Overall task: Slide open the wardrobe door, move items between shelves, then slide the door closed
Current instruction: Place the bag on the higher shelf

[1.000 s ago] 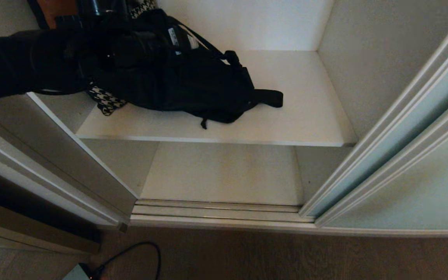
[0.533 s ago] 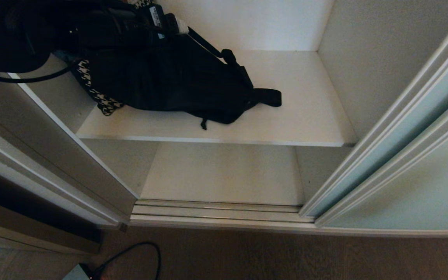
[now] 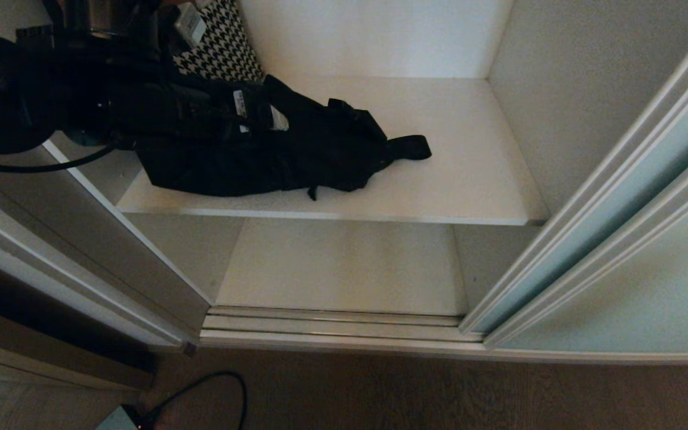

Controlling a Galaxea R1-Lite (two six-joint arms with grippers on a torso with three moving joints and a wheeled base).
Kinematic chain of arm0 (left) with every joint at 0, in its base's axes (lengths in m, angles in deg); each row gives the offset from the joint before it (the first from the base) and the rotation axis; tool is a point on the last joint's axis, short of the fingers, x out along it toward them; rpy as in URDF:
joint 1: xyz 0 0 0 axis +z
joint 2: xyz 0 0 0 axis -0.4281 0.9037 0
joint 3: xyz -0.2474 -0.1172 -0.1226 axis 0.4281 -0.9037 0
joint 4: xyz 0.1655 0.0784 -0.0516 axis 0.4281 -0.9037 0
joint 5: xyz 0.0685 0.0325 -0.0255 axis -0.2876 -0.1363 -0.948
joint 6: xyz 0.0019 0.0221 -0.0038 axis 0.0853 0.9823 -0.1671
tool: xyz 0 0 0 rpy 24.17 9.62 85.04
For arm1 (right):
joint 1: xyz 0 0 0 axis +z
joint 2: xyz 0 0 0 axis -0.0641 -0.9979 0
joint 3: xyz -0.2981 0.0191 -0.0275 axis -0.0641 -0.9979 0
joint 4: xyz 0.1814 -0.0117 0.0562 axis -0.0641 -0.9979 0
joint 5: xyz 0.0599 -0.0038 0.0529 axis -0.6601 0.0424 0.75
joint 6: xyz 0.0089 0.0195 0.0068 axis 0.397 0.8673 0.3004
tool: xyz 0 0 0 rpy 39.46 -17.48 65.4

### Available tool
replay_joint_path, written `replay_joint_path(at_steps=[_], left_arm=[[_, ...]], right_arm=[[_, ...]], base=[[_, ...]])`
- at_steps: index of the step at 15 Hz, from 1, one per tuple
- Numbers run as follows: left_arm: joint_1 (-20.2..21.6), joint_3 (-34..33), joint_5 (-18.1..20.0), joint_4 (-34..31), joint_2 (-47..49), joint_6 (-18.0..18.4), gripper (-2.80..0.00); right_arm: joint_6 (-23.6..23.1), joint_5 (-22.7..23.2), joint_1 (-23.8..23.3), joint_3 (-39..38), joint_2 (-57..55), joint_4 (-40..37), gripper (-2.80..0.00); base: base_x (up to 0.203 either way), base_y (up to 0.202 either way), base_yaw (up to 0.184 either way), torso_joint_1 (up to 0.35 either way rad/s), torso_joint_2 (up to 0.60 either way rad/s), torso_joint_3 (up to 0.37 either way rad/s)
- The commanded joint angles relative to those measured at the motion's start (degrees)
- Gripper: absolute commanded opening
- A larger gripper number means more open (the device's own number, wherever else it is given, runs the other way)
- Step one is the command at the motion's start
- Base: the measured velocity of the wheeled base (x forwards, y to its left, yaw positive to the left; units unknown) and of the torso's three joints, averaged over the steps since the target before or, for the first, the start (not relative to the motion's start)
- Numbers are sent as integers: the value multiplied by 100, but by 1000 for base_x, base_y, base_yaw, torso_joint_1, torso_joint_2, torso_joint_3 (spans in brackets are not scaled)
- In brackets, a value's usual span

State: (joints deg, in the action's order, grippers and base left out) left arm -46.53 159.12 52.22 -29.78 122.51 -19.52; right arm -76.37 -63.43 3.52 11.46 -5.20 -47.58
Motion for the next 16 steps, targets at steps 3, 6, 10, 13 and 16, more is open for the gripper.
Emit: replay_joint_path(at_steps=[3, 6, 10, 13, 16], left_arm=[[8, -151, 0, -891, -8, -87, 0], [18, -313, 39, -1013, 55, -179, 0], [49, -325, -7, -1565, 287, -165, 0], [89, -220, -11, -1509, 720, -284, 0], [93, 515, -27, -1252, 1185, -704, 0]], right_arm=[[-2, 0, 2, -9, -7, 3, -280], [-2, 0, -2, -9, -7, -2, -280], [-2, 0, 7, -9, -7, 5, -280], [-2, 0, 4, -3, -7, 2, -280], [-2, 0, -2, -5, -7, 1, -280]], base=[[0, 0, 0, 0, 0, 0], [0, 0, 0, 0, 0, 0], [0, 0, 0, 0, 0, 0], [0, 0, 0, 0, 0, 0], [0, 0, 0, 0, 0, 0]])
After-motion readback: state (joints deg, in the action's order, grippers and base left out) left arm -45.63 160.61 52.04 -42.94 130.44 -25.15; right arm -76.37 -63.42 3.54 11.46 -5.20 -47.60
